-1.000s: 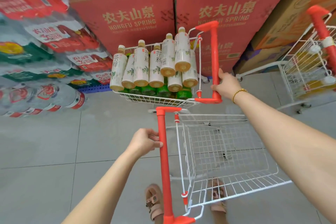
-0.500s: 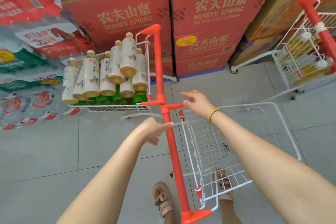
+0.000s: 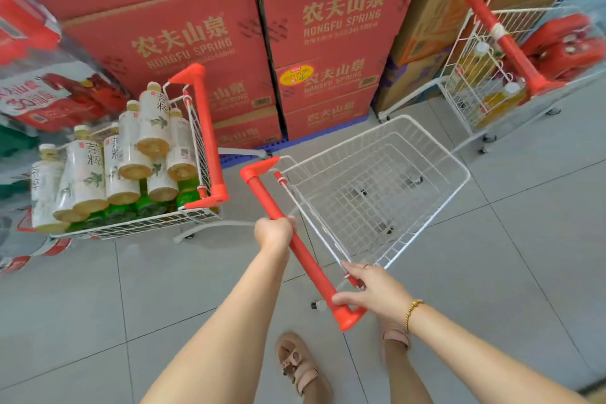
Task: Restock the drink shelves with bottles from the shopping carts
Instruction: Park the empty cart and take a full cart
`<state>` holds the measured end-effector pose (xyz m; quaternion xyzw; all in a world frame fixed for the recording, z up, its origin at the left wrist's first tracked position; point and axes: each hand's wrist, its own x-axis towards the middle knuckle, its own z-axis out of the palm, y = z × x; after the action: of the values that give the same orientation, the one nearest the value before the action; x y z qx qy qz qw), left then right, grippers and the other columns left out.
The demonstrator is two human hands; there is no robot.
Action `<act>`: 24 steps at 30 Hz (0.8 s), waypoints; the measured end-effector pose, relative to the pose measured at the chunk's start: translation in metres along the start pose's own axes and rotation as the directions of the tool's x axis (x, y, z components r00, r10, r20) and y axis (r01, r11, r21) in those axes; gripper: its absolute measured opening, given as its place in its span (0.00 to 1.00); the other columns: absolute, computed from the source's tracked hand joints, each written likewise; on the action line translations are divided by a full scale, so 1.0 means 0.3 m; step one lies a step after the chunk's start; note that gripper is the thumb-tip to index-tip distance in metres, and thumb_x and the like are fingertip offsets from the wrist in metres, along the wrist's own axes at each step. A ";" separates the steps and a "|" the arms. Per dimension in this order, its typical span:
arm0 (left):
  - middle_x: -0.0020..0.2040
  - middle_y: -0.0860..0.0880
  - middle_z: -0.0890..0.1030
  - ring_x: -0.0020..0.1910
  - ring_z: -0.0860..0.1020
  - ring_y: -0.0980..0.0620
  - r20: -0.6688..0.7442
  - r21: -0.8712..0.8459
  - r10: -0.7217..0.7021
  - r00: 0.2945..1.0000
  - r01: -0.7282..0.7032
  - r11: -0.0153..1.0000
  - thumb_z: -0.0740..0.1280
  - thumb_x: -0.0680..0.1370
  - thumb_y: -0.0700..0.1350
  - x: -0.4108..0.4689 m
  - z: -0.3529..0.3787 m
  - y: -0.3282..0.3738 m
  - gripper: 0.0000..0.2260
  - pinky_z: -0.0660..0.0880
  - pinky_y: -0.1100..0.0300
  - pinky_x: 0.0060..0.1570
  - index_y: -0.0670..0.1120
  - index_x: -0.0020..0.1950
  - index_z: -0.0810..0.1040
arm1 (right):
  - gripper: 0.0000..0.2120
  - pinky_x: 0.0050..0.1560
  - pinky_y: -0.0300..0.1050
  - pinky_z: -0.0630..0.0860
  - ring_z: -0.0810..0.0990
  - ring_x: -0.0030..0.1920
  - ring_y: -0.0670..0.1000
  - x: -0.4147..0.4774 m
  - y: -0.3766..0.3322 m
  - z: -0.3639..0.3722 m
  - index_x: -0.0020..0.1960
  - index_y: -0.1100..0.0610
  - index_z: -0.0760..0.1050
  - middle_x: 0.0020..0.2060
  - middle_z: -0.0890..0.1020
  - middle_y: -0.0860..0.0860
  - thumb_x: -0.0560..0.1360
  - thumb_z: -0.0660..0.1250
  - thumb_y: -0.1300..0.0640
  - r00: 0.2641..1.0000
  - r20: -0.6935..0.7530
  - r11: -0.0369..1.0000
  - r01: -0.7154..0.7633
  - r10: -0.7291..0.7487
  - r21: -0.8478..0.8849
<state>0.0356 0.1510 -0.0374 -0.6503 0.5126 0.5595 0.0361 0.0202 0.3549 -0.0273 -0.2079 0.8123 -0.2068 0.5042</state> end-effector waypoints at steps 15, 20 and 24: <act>0.33 0.45 0.75 0.36 0.76 0.48 0.447 -0.114 0.071 0.892 -0.022 0.993 0.64 0.77 0.35 -0.057 0.194 0.038 0.08 0.75 0.57 0.39 0.43 0.38 0.71 | 0.16 0.59 0.49 0.70 0.77 0.58 0.53 0.078 0.063 -0.324 0.62 0.47 0.72 0.61 0.75 0.50 0.78 0.58 0.43 0.927 -0.375 0.764 -0.240 -0.002 -0.599; 0.50 0.41 0.83 0.52 0.79 0.42 0.168 0.551 0.530 0.831 -0.525 0.648 0.63 0.74 0.38 0.024 -0.051 0.192 0.10 0.73 0.55 0.50 0.42 0.52 0.80 | 0.15 0.57 0.47 0.72 0.78 0.57 0.53 0.103 0.078 -0.358 0.62 0.46 0.73 0.61 0.75 0.50 0.78 0.58 0.44 0.913 -0.407 0.807 -0.235 -0.007 -0.542; 0.66 0.39 0.71 0.65 0.67 0.40 0.026 0.657 0.779 0.626 -0.598 0.458 0.66 0.74 0.36 0.070 -0.218 0.236 0.23 0.64 0.51 0.65 0.39 0.69 0.68 | 0.15 0.54 0.47 0.75 0.79 0.53 0.52 0.104 0.103 -0.348 0.60 0.47 0.73 0.56 0.76 0.48 0.77 0.58 0.43 0.888 -0.460 0.822 -0.266 0.005 -0.504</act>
<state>0.0274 0.0639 0.0083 -0.4052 0.8829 0.2294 -0.0611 -0.0909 0.3766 -0.0249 -0.2328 0.9420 0.0335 0.2395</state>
